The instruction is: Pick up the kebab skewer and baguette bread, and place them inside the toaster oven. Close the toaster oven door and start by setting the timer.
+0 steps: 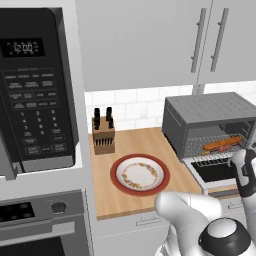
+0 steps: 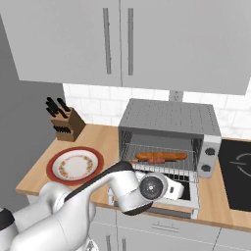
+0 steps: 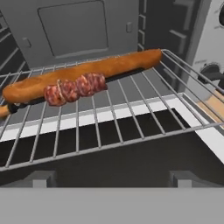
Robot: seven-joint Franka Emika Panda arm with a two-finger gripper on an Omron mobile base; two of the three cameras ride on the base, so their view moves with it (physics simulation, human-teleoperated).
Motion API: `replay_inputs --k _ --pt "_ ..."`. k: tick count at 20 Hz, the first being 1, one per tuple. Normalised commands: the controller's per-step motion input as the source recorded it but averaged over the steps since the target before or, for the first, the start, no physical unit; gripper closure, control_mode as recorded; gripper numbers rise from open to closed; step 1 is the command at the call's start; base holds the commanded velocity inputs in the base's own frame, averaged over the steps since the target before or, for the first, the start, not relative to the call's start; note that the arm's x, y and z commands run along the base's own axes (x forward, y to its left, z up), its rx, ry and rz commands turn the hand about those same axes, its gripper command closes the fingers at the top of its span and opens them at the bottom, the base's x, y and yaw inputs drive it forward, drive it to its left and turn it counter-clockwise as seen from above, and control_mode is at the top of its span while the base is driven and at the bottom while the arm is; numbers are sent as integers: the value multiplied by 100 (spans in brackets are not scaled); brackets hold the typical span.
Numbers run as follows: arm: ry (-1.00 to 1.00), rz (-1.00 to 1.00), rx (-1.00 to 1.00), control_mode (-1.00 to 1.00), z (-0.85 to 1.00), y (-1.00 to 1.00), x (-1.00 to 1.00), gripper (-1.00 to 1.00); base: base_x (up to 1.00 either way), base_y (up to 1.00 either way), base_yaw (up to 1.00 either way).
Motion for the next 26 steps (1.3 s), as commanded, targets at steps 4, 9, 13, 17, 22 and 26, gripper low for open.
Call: replay_inputs --k 4,9,13,17,22,26 --pt "-5 1 -12 -100 0 -1 0 -100 0 0 0" --pt "-4 13 -9 -100 0 0 0 -100 0 0 0" --pt "-1 16 -2 -100 0 0 0 -100 0 0 0" --pt "-2 4 0 -100 0 -8 0 -100 0 0 0" --pt "-3 1 0 -100 0 -6 8 -100 0 0 0" --pt "-3 0 0 -100 0 1 16 -100 0 0 0"
